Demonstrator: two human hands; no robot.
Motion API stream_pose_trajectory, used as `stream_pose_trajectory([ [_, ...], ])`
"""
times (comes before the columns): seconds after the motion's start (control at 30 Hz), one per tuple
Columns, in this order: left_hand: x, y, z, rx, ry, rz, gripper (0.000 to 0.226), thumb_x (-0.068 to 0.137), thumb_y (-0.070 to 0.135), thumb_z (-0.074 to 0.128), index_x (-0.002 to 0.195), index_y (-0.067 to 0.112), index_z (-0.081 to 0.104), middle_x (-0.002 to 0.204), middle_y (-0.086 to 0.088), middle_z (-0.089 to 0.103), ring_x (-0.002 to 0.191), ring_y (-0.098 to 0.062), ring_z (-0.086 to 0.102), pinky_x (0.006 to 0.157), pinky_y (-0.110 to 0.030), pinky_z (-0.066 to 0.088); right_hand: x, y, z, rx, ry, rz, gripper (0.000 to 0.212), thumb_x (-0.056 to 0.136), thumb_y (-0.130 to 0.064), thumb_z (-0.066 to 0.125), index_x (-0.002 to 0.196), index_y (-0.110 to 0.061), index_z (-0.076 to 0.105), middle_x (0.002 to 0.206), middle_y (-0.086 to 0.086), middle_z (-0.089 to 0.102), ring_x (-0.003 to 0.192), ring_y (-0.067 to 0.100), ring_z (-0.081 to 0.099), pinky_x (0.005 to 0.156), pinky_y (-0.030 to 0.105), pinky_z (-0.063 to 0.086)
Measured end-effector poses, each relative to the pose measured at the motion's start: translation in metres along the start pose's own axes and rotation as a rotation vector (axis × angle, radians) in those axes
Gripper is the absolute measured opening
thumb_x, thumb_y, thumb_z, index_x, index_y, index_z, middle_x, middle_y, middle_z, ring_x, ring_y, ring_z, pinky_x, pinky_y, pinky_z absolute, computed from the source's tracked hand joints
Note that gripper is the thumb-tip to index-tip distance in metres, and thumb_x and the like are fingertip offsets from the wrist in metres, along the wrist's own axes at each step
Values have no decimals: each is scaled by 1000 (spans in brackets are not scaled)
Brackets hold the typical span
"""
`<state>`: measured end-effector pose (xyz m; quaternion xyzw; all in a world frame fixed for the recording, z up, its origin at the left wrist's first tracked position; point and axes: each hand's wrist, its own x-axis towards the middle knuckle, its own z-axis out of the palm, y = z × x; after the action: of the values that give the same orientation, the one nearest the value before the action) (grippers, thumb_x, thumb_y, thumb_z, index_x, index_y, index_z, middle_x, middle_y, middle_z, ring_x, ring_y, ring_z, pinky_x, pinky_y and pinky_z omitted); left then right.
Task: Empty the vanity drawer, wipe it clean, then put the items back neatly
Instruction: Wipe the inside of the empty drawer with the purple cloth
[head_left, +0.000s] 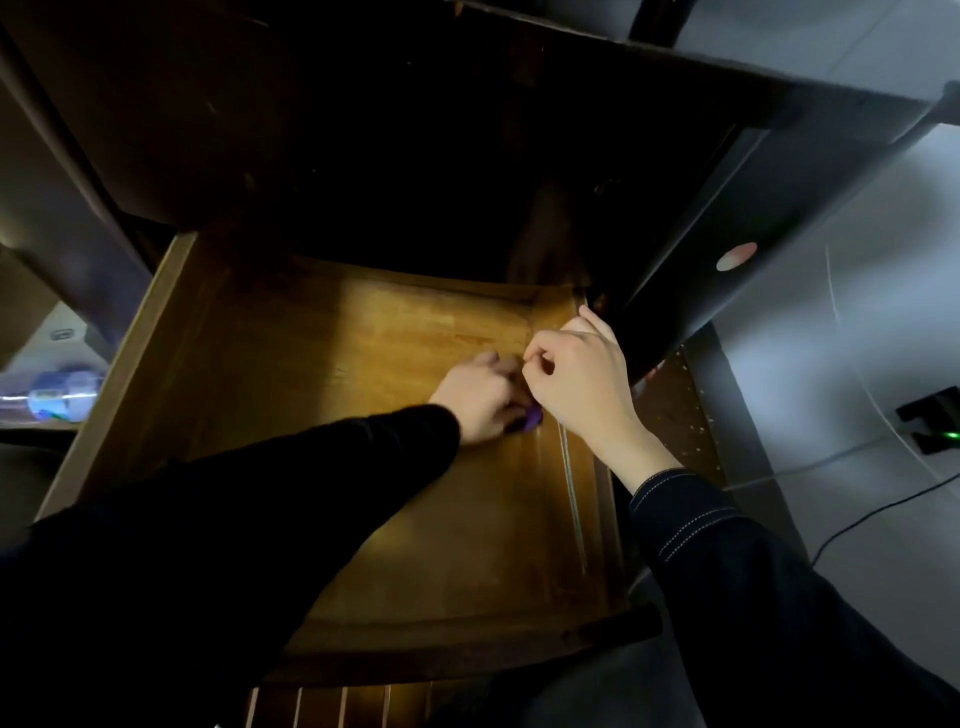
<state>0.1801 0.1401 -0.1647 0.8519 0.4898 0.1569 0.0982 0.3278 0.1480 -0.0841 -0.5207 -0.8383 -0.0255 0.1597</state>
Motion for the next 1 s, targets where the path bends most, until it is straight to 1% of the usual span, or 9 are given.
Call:
stream_pose_trajectory([
  [0.07, 30, -15, -1, 6, 83, -119, 25, 89, 28, 61, 105, 12, 73, 118, -9, 63, 102, -34, 52, 80, -42, 50, 0, 1, 1, 25, 4, 6, 20, 94, -21, 56, 86, -20, 75, 63, -7, 57, 84, 15, 59, 126, 31, 16],
  [0.2, 74, -35, 3, 37, 196, -278, 22, 88, 29, 59, 106, 20, 69, 102, -7, 70, 95, -32, 64, 78, -35, 51, 0, 3, 1, 78, 15, 10, 17, 92, -18, 60, 85, -20, 75, 61, -9, 54, 80, 14, 58, 125, 29, 15],
  [0.33, 86, -41, 9, 38, 206, -346, 20, 89, 29, 56, 99, 20, 71, 94, -8, 71, 89, -33, 65, 74, -35, 50, 1, 3, 1, 109, 7, 10, 17, 91, -16, 61, 82, -19, 75, 59, -9, 52, 77, 14, 57, 125, 31, 18],
  [0.43, 75, -36, 7, 76, 171, -301, 24, 90, 29, 55, 105, 24, 71, 105, -7, 66, 100, -33, 59, 82, -39, 48, 1, 2, -1, 107, 12, 7, 17, 92, -16, 61, 82, -18, 75, 61, -11, 50, 78, 14, 57, 125, 34, 20],
  [0.6, 19, -1, 6, 83, 37, -114, 36, 93, 32, 53, 120, 14, 66, 122, -10, 56, 106, -32, 49, 84, -43, 46, 0, 1, -1, 45, 5, -4, 17, 91, -18, 60, 83, -18, 75, 63, -8, 56, 81, 15, 59, 125, 34, 22],
  [0.7, -29, 19, 1, 24, -82, 87, 31, 91, 36, 58, 116, 20, 69, 117, -8, 57, 104, -30, 52, 85, -39, 47, 0, 1, -1, 19, -13, -14, 17, 91, -20, 60, 82, -20, 74, 63, -8, 58, 82, 14, 58, 125, 33, 20],
  [0.87, -81, 32, 2, 4, -120, 424, 19, 88, 34, 66, 102, 22, 73, 104, -1, 60, 90, -21, 53, 68, -32, 43, -1, 1, 0, 16, -14, -1, 16, 91, -22, 60, 82, -23, 74, 63, -11, 58, 83, 9, 57, 124, 21, 5],
  [0.93, -62, 24, 1, 25, -95, 374, 21, 91, 34, 63, 105, 20, 73, 107, -4, 61, 94, -24, 54, 71, -34, 46, -1, 2, 1, 24, -4, 1, 16, 91, -22, 60, 81, -23, 73, 63, -11, 57, 83, 10, 57, 122, 18, 2],
  [1.0, -28, 13, -2, 30, -72, 192, 28, 93, 34, 58, 111, 17, 71, 115, -8, 60, 103, -29, 53, 80, -38, 48, -1, 4, 3, 35, 9, -5, 16, 91, -21, 60, 81, -22, 73, 64, -12, 56, 82, 12, 58, 124, 21, 7],
])
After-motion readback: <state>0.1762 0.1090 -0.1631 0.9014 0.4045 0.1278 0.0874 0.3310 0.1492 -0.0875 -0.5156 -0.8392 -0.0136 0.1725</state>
